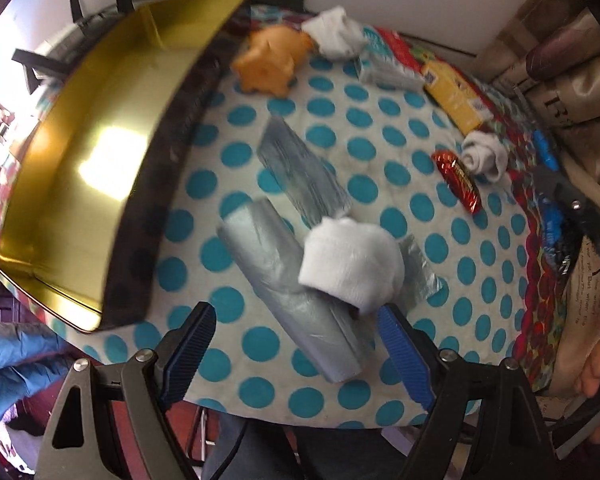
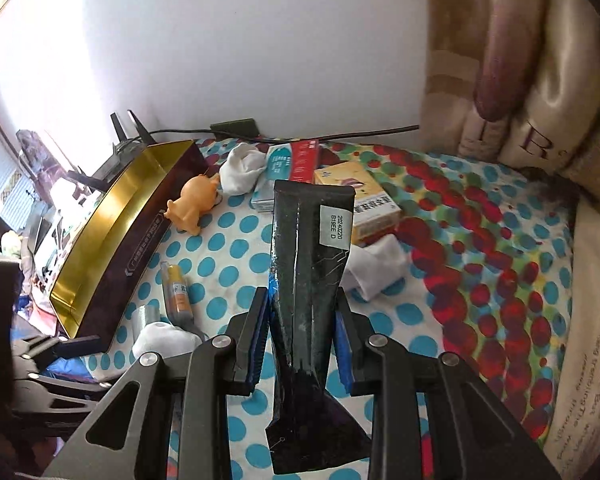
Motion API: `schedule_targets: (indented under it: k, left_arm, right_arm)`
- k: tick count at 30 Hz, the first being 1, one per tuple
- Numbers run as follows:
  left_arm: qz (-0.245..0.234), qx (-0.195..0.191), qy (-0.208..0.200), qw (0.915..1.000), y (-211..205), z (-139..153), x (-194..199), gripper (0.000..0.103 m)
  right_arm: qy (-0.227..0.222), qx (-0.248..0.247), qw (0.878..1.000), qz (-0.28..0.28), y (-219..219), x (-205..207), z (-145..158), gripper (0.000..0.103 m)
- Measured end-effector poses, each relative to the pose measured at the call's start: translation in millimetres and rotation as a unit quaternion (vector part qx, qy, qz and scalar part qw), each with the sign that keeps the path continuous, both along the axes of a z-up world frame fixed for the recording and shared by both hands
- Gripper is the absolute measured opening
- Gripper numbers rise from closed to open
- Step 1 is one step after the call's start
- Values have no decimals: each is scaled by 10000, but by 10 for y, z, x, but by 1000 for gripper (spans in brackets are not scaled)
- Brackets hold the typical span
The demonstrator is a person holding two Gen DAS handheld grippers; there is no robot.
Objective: Organize objects
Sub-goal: 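Lift the black packet with the right gripper while the left gripper grasps the white cloth, then carry the white cloth with the left gripper into the gold tray and release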
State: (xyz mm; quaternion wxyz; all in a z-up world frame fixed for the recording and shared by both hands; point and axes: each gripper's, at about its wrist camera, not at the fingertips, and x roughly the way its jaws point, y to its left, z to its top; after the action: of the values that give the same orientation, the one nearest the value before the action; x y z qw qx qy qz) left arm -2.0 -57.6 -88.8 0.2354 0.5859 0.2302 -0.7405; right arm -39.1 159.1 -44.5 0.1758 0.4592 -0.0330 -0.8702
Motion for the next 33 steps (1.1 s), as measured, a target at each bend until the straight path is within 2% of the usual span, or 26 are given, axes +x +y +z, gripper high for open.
schedule_targets:
  k: [3, 6, 9, 12, 16, 17, 18, 19, 22, 25, 29, 33]
  left_arm:
    - [-64, -234, 179, 9995, 44, 150, -16, 84]
    - [-527, -455, 443, 9966, 152, 277, -124, 85]
    - [-1038, -747, 429, 9909, 305, 278, -283, 85]
    - [-1368, -593, 167, 9887, 317, 99, -471, 85]
    - [-1375, -425, -71, 9896, 283, -49, -532, 84]
    - [-1351, -466, -83, 9897, 276, -62, -538, 79]
    - [-1351, -518, -70, 9894, 278, -56, -542, 61]
    - [-1367, -507, -126, 9892, 271, -67, -554, 57]
    - [-1274, -359, -128, 9911, 219, -73, -560, 56]
    - [-1218, -403, -90, 9917, 225, -14, -529, 52]
    - [-1033, -550, 233, 9929, 186, 287, -387, 51]
    - [-671, -787, 468, 9935, -58, 638, -153, 51]
  right_arm:
    - [-7, -37, 10000, -38, 77, 14, -14, 28]
    - [37, -61, 10000, -28, 130, 30, -17, 28]
    - [22, -113, 9999, -25, 143, 42, -23, 28]
    - [17, -181, 9998, -22, 146, 72, -29, 28]
    - [42, -131, 9999, -9, 154, 125, -19, 28]
    - [54, -110, 9999, -21, 163, 140, -13, 29]
    - [50, -111, 9999, -32, 170, 146, -10, 29]
    - [41, -123, 9999, -47, 185, 153, -8, 29]
    - [46, -126, 9998, -141, 231, 157, -3, 30]
    - [53, -147, 9997, -185, 254, 154, -2, 30]
    - [84, -172, 9997, -177, 241, 152, 18, 30]
    - [106, -184, 9998, 23, 117, 153, 51, 29]
